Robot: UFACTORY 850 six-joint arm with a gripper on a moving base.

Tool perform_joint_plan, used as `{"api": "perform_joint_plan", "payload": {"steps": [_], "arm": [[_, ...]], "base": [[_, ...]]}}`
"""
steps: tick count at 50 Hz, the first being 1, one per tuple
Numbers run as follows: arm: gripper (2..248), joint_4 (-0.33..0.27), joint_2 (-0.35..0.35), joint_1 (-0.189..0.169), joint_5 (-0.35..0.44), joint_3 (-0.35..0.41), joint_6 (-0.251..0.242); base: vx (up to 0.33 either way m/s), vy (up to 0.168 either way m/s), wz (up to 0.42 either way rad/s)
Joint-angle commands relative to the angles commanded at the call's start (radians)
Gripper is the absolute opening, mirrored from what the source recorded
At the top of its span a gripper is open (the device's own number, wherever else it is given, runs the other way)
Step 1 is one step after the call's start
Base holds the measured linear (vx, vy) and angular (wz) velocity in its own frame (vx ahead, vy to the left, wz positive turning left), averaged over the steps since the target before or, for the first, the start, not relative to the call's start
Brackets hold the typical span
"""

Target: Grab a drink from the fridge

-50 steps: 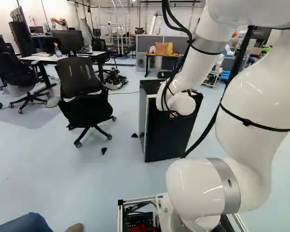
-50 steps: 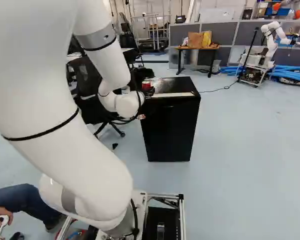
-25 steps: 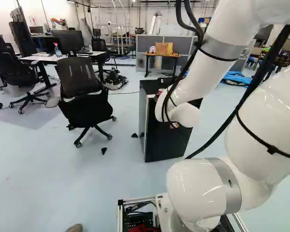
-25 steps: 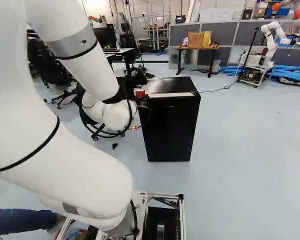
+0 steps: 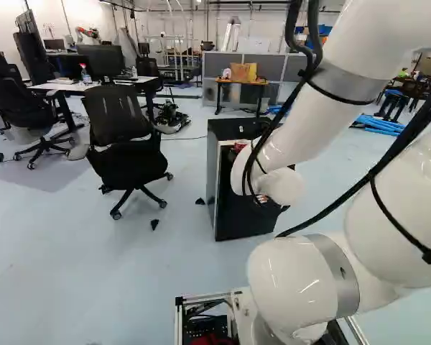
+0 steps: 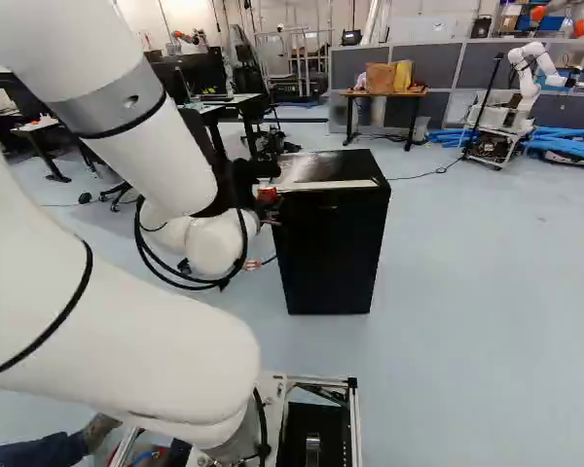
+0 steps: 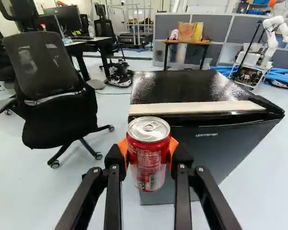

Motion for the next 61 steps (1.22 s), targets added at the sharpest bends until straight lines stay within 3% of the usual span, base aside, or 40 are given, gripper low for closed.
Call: {"api": "perform_joint_plan", "payload": {"steps": [19, 61], "arm": [[100, 0.006, 0.031, 0.009, -0.008, 0.032, 0.000], [100, 0.007, 0.032, 0.010, -0.009, 0.033, 0.000]], "base": [[0.000, 0.000, 0.000], [0.000, 0.000, 0.000]]}}
